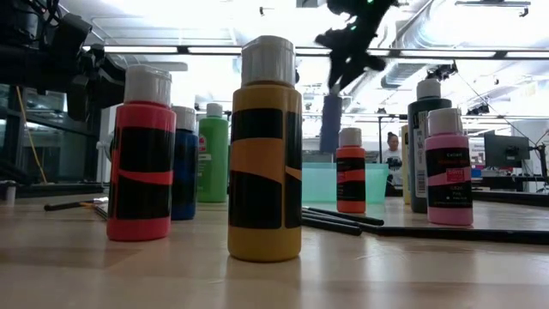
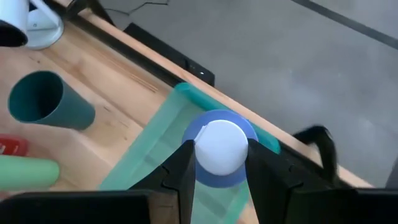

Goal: Pick & Place Paint Supplies
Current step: Put the blue big paint bottle into the green bin, then put the top yellow big paint bottle into the green bin

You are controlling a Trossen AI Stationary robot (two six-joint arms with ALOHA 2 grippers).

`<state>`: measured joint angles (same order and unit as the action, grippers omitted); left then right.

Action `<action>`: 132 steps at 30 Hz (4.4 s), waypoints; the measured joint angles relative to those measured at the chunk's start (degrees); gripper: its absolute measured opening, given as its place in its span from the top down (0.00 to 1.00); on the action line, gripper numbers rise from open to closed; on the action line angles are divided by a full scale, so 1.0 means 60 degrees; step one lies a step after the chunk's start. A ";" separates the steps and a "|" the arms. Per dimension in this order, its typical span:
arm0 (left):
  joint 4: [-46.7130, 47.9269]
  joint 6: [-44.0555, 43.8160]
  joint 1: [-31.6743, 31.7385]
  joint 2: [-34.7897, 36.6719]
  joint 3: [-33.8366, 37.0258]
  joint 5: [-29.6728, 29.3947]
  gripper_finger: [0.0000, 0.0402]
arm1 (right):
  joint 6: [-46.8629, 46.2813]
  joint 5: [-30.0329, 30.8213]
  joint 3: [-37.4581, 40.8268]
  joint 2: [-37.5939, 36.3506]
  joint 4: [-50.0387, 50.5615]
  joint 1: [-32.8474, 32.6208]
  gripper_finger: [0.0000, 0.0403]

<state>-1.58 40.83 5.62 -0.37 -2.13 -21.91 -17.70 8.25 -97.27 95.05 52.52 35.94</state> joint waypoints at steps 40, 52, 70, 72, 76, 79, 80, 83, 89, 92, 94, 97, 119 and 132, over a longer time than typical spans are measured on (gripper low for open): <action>0.0002 0.0001 0.0000 -0.0001 0.0000 0.0000 0.57 | -0.0837 -0.0124 -0.0569 0.2825 -0.2034 -0.0175 0.73; 0.0000 0.0001 0.0002 -0.0001 0.0000 0.0000 0.57 | -0.0869 -0.0201 -0.0569 0.3107 -0.2282 -0.0142 0.70; 0.0001 0.0001 0.0000 0.0000 0.0000 0.0005 0.57 | -0.1170 -0.0406 -0.0569 0.2308 -0.1358 -0.0142 0.27; 0.0000 0.0001 0.0002 -0.0001 0.0000 0.0005 0.57 | -0.1405 -0.0379 -0.0569 0.1870 -0.0549 -0.0142 0.26; 0.0001 0.0001 0.0002 0.0000 0.0000 0.0004 0.57 | -0.2175 -0.0443 -0.0387 0.0939 0.1743 -0.0238 0.26; 0.0004 0.0001 0.0001 -0.0002 0.0000 0.0004 0.57 | -0.2733 -0.0388 0.0055 0.0126 0.3157 -0.0475 0.27; 0.0001 0.0001 -0.0002 0.0002 0.0000 0.0004 0.57 | -0.2891 -0.0383 0.0236 -0.0157 0.3399 -0.0557 0.28; 0.0000 0.0001 0.0000 0.0002 0.0000 0.0004 0.57 | -0.3361 -0.0482 0.0796 -0.0849 0.3871 -0.0813 0.30; 0.0000 0.0001 -0.0001 0.0002 0.0000 0.0004 0.57 | -0.3916 -0.0923 0.2029 -0.1744 0.4330 -0.1294 0.31; 0.0000 0.0001 -0.0002 0.0002 0.0000 0.0004 0.57 | -0.4098 -0.1041 0.2593 -0.2072 0.4333 -0.1510 0.31; 0.0000 0.0001 0.0002 0.0002 0.0000 0.0004 0.57 | -0.4126 -0.1197 0.2962 -0.2245 0.4340 -0.1616 0.31; 0.0002 0.0001 -0.0002 -0.0001 0.0000 0.0004 0.57 | -0.4126 -0.1176 0.3479 -0.2364 0.4300 -0.1690 0.31; 0.0000 -0.0002 -0.0001 0.0002 0.0000 0.0004 0.57 | -0.3506 -0.1184 0.4232 -0.2288 0.3602 -0.1679 0.44; 0.0001 0.0001 -0.0001 0.0002 0.0000 0.0004 0.57 | -0.3610 -0.1220 0.4549 -0.2288 0.3231 -0.1679 0.57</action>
<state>-1.58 40.84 5.61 -0.36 -2.13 -21.89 -39.36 0.93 -69.97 81.32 71.91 25.87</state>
